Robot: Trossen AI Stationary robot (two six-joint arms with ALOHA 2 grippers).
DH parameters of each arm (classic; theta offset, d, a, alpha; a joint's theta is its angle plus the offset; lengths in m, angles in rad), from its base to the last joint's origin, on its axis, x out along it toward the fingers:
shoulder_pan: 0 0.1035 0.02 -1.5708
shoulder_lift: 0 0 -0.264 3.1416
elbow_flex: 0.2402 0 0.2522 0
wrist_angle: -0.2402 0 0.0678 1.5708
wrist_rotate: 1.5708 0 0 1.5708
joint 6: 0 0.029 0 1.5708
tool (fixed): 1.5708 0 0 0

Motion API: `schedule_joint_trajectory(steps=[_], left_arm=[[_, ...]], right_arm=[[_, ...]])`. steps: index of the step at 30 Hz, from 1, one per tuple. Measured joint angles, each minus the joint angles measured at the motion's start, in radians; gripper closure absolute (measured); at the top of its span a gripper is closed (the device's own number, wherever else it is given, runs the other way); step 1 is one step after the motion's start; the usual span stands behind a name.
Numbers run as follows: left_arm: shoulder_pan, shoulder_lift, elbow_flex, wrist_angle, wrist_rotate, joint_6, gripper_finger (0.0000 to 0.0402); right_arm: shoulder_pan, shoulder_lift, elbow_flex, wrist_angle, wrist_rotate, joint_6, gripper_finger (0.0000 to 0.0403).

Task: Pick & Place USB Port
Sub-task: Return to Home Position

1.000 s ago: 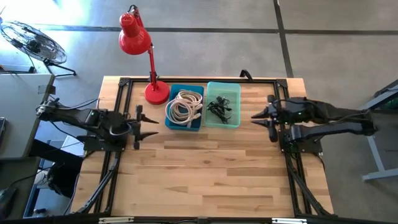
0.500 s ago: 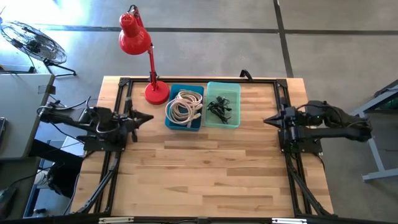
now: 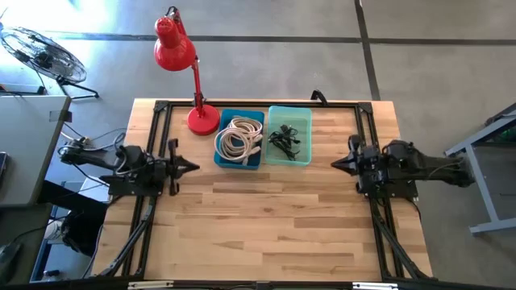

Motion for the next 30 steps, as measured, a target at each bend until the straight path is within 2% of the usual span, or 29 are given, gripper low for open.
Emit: schedule_joint_trajectory(steps=[6, 10, 12, 16, 30], left_arm=[[0.0, -0.012, -0.118, 0.108, 0.017, -0.051, 0.0401], [0.0, -0.013, -0.17, 0.227, 0.172, -0.044, 0.0401], [0.0, -0.012, -0.187, 0.248, 0.214, -0.035, 0.0401], [0.0, -0.013, -0.195, 0.225, 0.187, -0.034, 0.0401], [0.0, -0.012, -0.198, 0.125, 0.114, -0.033, 0.0401]], right_arm=[[0.0, 0.0, -0.135, 0.193, -0.048, 0.018, 0.0403], [0.0, 0.0, -0.192, 0.224, -0.053, 0.038, 0.0403], [-0.001, 0.0, -0.213, 0.245, -0.053, 0.038, 0.0403], [-0.001, 0.0, -0.26, 0.302, -0.054, 0.035, 0.0403], [-0.001, 0.002, -0.259, 0.282, -0.071, -0.083, 0.0403]])
